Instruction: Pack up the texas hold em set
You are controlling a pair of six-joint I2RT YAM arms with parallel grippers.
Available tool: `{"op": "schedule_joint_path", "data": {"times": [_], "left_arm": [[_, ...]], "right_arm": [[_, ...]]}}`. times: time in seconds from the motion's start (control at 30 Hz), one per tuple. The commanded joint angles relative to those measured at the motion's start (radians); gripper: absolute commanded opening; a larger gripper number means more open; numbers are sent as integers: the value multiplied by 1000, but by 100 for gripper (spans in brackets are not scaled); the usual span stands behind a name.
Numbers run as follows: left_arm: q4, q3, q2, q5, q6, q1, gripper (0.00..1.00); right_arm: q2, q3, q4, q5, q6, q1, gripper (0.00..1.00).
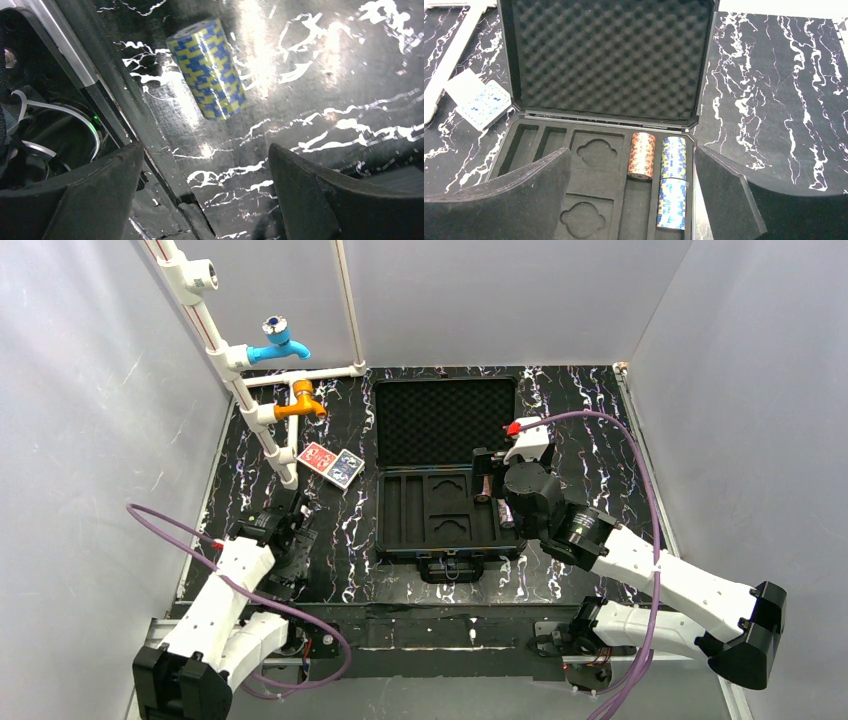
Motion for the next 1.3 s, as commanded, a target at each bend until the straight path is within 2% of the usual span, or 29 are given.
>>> {"op": "schedule_joint_path", "data": {"times": [0.0,0.37,0.83,1.0,1.13,1.27], "left_arm": [[15,-49,24,-43,-67,49,91],[130,-94,58,-21,-43,160,83],[245,-164,133,6,-44,212,61],[266,-173,159,13,-31,217,43],[290,-184,139,30,-5,219,17],[303,-200,72,31,52,219,0]], "right_arm": [[-8,13,2,-1,13,4,100],[-8,4,-14,-12,24,4,100],[-3,3,-24,-12,29,4,100],[2,5,-24,-7,29,4,100],[5,3,-23,-9,30,4,100],[6,4,-26,-5,29,4,100]]}}
